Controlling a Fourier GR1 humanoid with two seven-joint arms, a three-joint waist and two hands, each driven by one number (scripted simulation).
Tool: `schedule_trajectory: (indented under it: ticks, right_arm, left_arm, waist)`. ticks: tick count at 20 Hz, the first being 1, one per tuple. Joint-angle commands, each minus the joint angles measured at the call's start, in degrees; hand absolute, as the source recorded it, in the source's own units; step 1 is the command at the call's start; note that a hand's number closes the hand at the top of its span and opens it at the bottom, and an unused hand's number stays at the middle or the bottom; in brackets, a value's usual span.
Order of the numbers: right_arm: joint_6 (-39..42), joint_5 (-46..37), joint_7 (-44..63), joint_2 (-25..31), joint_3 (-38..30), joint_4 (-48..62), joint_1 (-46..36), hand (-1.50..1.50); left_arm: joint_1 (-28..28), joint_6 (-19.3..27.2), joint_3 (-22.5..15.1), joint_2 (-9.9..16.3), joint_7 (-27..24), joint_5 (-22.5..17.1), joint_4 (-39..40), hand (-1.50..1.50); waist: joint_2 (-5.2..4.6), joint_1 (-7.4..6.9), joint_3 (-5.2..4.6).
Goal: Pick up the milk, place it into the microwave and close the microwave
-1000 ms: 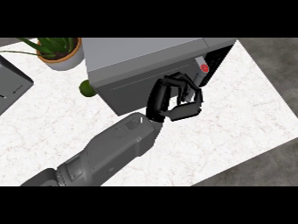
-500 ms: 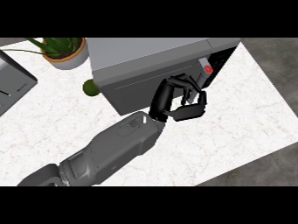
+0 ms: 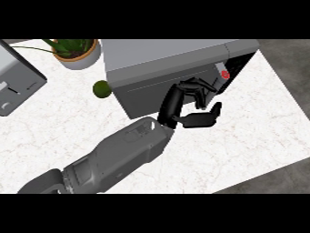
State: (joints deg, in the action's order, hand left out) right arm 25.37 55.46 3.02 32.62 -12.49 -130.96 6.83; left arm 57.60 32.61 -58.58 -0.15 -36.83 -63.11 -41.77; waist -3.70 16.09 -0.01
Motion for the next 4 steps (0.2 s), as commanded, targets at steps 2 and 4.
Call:
schedule_trajectory:
  ticks: [2,4]
  right_arm:
    - [-0.75,1.12,0.80,0.50,-1.17,-1.49,1.38,-1.50]
    - [-1.13,1.20,1.27,0.94,-1.51,-2.59,1.64,-1.50]
  left_arm:
    - [-4.42,2.29,3.11,0.15,-0.14,-3.26,9.19,-1.50]
    - [-3.16,3.09,3.30,0.15,0.09,-3.70,9.69,-1.50]
  waist:
    - [-0.17,-2.35,-0.09]
    - [-0.12,-1.92,-0.12]
